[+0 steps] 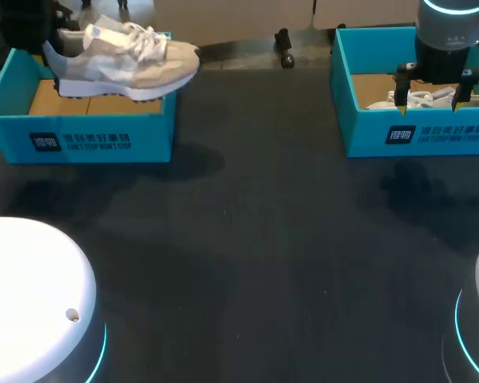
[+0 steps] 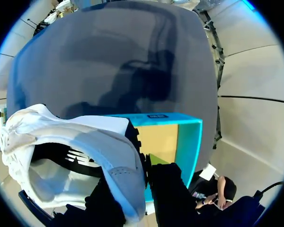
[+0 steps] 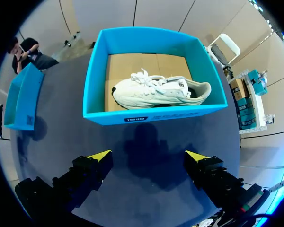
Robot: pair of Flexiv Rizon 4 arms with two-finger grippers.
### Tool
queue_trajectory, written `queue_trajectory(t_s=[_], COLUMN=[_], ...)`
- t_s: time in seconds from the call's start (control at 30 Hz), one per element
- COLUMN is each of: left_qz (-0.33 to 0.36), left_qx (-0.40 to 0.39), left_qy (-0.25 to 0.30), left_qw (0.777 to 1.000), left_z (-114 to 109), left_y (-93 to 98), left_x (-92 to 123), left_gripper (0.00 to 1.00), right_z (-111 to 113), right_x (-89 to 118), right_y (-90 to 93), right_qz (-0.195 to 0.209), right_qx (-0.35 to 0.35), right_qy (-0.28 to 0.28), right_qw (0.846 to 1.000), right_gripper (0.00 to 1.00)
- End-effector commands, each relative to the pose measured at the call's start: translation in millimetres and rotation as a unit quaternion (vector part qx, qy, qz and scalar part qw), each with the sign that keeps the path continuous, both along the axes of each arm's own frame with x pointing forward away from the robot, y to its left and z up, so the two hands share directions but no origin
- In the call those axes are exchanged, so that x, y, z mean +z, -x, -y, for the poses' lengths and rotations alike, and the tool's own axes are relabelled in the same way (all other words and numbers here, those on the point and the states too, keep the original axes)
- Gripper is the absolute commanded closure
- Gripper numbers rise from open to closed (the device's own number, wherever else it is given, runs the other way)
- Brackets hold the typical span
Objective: Take the shoe out of the shoebox, open the shoe tongue, remove and reinsert the insole, then place the shoe into the shoebox
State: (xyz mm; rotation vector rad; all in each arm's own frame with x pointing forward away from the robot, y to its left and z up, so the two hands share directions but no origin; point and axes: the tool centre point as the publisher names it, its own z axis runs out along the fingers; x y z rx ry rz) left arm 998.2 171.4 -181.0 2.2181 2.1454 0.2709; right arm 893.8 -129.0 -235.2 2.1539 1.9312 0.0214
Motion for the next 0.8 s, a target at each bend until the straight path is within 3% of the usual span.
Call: queue_trajectory(t_s=[0.03,0.8], left_qz=[0.037,0.026], left_qx=[-0.006,-0.024], left_qy=[-0.004,-0.015], left_qw=[0.999,0.999], left_z=[12,95], left_y=[23.7,113.2], left_x=[3,2], left_gripper=[1.00,1.00], right_z=[0,0], right_x=[-1,-1], right_y=[0.7,0.7], right_qz=[0.001,0.001], right_qx=[0.000,0.000], right_qy=[0.000,0.000], right_qw=[1.000,1.000], right_gripper=[0.00,0.00])
